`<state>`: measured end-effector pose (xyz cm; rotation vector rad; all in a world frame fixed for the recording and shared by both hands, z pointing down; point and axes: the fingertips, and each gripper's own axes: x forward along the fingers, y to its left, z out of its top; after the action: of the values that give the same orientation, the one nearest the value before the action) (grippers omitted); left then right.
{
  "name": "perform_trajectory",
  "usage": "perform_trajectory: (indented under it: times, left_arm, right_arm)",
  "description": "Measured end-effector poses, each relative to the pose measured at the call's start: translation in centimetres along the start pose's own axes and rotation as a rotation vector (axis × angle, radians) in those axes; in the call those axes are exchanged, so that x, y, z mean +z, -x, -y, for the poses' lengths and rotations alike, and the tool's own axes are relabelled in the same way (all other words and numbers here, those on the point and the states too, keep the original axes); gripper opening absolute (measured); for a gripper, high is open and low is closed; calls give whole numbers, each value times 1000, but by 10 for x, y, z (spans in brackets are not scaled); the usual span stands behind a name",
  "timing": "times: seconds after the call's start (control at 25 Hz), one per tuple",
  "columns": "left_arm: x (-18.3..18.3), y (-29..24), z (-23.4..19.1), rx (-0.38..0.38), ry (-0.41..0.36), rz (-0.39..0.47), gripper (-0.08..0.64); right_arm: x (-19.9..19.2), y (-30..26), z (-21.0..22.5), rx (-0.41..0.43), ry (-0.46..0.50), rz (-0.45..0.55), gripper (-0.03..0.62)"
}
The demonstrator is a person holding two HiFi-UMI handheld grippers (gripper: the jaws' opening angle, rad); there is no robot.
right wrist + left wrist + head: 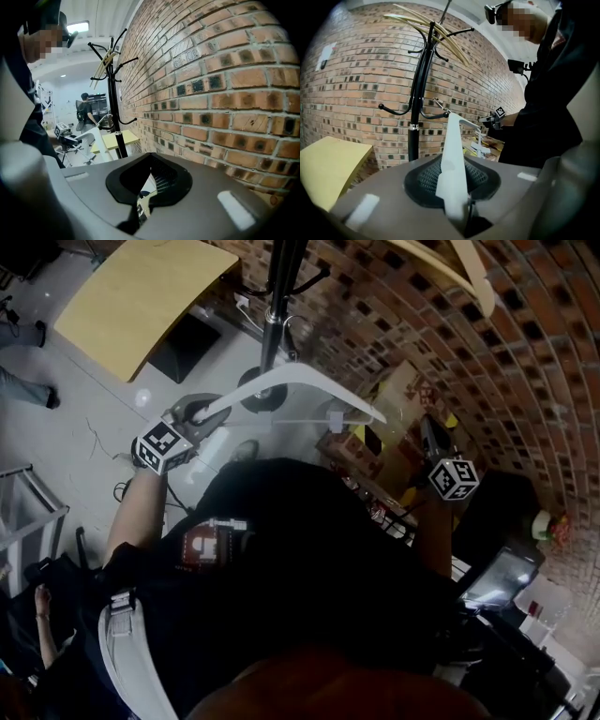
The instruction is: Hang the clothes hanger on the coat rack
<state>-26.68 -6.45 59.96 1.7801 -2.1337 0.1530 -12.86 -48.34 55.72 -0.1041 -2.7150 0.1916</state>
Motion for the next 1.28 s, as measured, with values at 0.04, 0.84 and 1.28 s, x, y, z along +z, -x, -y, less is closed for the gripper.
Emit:
perform_trajectory:
  times: [0.04,0.84,1.28]
  left_arm:
    - [-4,-3,0,-6,-5,-2,83]
    - [-44,-7,-7,26,-55,-45,83]
    - [-81,-53,-60,174,-93,-129,83]
  right_arm:
    - [-2,0,0,-1,-1,-6,14]
    - [-13,-8,-7,16,5,-47,14]
    - [-14,-11,-10,11,18,-70,14]
